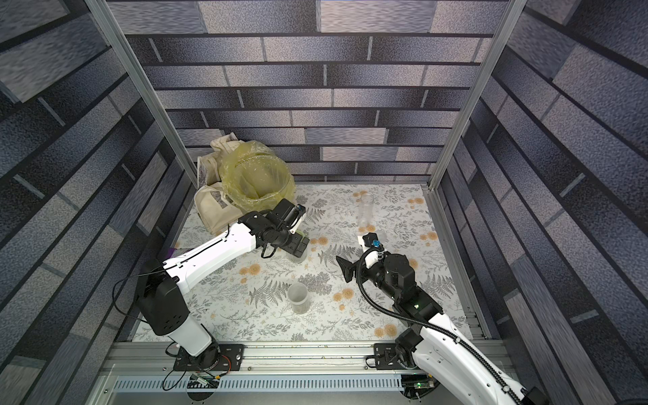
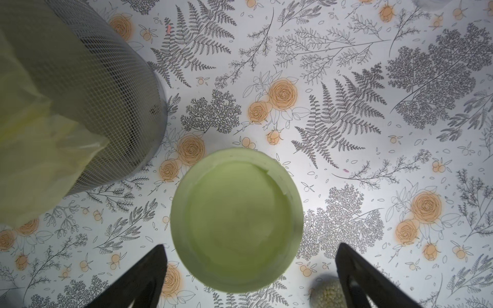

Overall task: Empty moldy mung beans from jars
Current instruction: Pick up the jar from the center of the board.

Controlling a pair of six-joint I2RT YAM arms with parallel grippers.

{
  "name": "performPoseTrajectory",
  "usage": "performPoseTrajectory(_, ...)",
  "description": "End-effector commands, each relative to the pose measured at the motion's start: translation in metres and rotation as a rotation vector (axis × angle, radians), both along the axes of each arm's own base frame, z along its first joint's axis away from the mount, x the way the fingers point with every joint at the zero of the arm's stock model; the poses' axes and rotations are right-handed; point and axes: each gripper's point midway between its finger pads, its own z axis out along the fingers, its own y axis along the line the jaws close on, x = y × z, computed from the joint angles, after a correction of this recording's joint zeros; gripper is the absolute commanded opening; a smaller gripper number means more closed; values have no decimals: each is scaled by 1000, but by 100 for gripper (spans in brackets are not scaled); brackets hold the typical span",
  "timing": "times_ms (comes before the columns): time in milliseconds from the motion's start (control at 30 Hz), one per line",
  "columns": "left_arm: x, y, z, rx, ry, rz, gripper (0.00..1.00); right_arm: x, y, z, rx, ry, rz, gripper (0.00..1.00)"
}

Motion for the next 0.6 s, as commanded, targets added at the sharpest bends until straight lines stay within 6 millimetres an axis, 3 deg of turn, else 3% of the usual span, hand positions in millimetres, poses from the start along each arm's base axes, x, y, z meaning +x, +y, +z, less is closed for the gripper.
performPoseTrajectory(0,4,9,0,34,9,36,100,-1,4,-1,17,0,16,100)
performPoseTrajectory(567,21,8,-22,-30,61,60,100,1,2,-6,5,8,2,97)
